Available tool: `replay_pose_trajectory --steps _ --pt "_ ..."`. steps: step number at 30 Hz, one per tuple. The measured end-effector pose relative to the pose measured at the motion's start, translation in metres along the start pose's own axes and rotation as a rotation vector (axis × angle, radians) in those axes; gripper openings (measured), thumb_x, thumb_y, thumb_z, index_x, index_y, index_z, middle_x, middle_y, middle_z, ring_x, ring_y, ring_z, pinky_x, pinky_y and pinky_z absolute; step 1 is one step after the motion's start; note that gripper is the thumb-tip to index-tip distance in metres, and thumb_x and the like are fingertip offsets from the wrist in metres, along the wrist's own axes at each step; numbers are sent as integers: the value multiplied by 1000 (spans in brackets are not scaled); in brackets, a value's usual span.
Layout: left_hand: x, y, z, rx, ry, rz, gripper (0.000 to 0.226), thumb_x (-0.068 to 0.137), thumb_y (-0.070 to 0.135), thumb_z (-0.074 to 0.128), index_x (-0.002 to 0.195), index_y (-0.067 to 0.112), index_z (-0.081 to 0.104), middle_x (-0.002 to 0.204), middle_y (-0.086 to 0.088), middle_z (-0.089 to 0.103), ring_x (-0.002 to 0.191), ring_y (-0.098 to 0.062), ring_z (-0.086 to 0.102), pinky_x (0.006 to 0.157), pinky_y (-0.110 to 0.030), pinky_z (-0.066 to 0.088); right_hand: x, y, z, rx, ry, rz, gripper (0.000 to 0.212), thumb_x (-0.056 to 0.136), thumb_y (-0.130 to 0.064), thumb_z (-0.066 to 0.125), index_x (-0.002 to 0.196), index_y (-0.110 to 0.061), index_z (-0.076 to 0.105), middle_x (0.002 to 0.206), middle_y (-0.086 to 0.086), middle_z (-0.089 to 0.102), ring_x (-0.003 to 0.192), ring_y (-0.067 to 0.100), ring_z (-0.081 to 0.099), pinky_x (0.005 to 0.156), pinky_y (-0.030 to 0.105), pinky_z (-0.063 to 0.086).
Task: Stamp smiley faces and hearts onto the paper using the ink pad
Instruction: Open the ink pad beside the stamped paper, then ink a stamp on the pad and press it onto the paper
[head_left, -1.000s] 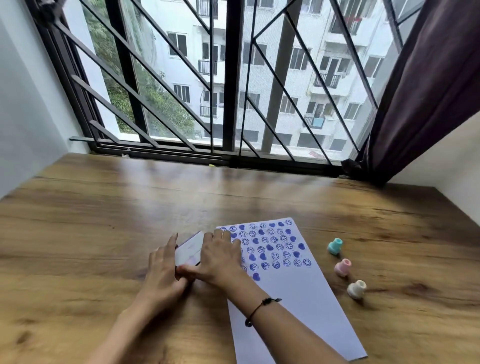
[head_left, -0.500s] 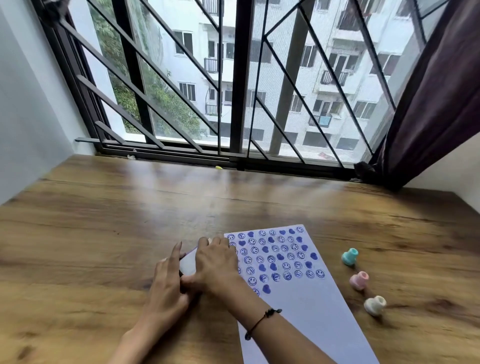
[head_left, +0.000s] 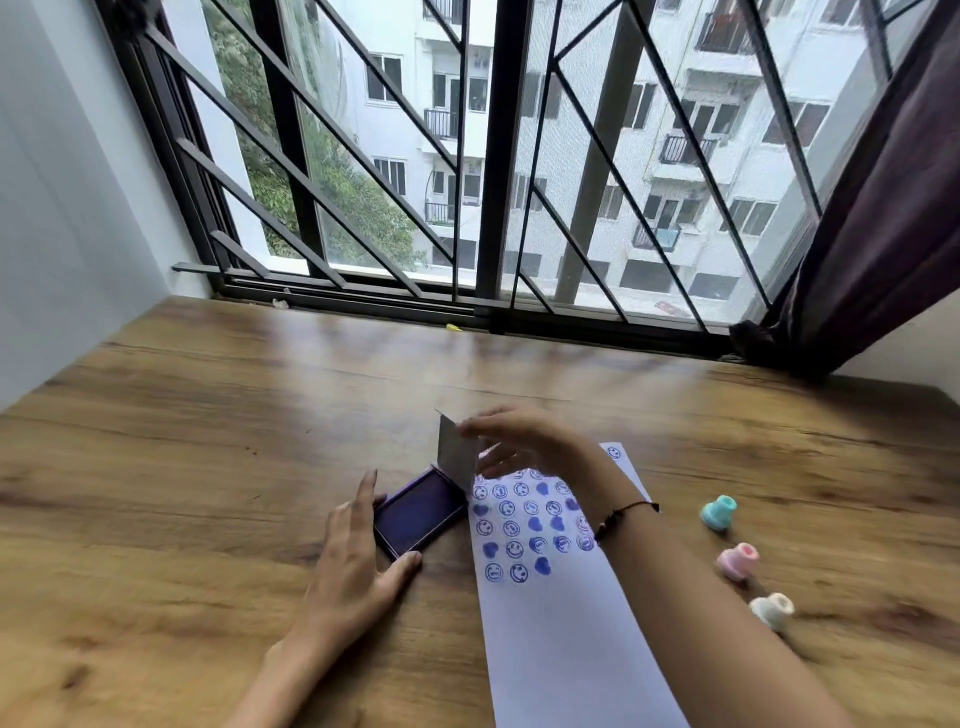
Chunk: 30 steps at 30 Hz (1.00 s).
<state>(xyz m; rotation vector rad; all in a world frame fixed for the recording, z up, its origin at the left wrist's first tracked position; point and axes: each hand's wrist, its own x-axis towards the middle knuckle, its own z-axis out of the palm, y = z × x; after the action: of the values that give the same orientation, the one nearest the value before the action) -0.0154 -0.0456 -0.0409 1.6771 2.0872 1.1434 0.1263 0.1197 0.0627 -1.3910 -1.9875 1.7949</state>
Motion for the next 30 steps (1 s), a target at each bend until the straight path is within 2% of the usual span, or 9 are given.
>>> replay_pose_trajectory --steps 3,6,9,14,17,19,21,25,30 --pt "1 1 0 16 1 9 104 65 22 77 138 28 4 125 -9 48 113 -19 38 99 -29 30 8 4 -11 64 159 6 21 89 -13 53 69 -15 51 69 6 54 44 11 59 47 21 53" --pt "1 3 -1 33 -8 4 102 65 23 77 140 22 8 127 -11 48 115 -21 37 100 -30 28 12 14 -18 19 345 -4 15 86 -12 57 72 -8 58 74 10 58 64 20 58 64 31 54" --pt "0 4 -1 54 -19 6 100 65 23 77 140 21 11 129 -12 46 116 -21 34 100 -29 27 4 22 -18 -97 497 -54 14 82 -11 60 90 -2 68 89 16 65 80 22 56 76 37 50" --pt "0 19 -4 67 -2 73 82 67 19 76 135 9 30 126 -18 49 111 -30 40 96 -36 32 -27 29 -15 -303 615 -159 22 83 -8 55 102 -1 64 106 18 69 98 29 62 85 40 52" --pt "-6 39 0 1 29 119 71 69 23 71 129 6 38 125 -15 51 111 -23 40 97 -33 32 -50 37 -18 -430 640 -201 23 83 -6 52 102 -2 65 106 18 70 99 30 63 90 41 52" --pt "-8 64 26 -63 -95 197 68 70 21 73 127 5 40 124 -13 52 112 -14 37 98 -25 29 -82 66 -35 -472 752 -113 23 83 -7 52 102 -4 65 106 19 71 100 33 63 91 42 51" --pt "-9 77 32 -102 -127 210 65 71 18 73 127 6 41 123 -12 52 112 -12 38 97 -17 27 -95 80 -44 -528 812 -77 22 83 -8 53 101 -6 66 104 20 71 100 34 62 89 39 50" --pt "-6 100 52 -130 -174 275 58 75 20 67 126 7 42 122 -15 55 114 -26 47 98 -27 32 -131 104 -59 -699 948 47 19 84 -11 51 97 -7 64 103 18 65 105 34 47 80 34 43" --pt "-20 126 82 -169 -295 335 55 79 23 64 127 11 41 126 -12 51 118 -24 43 99 -18 25 -176 141 -65 -776 920 301 23 86 -19 53 107 -13 60 111 16 58 109 33 43 86 38 43"
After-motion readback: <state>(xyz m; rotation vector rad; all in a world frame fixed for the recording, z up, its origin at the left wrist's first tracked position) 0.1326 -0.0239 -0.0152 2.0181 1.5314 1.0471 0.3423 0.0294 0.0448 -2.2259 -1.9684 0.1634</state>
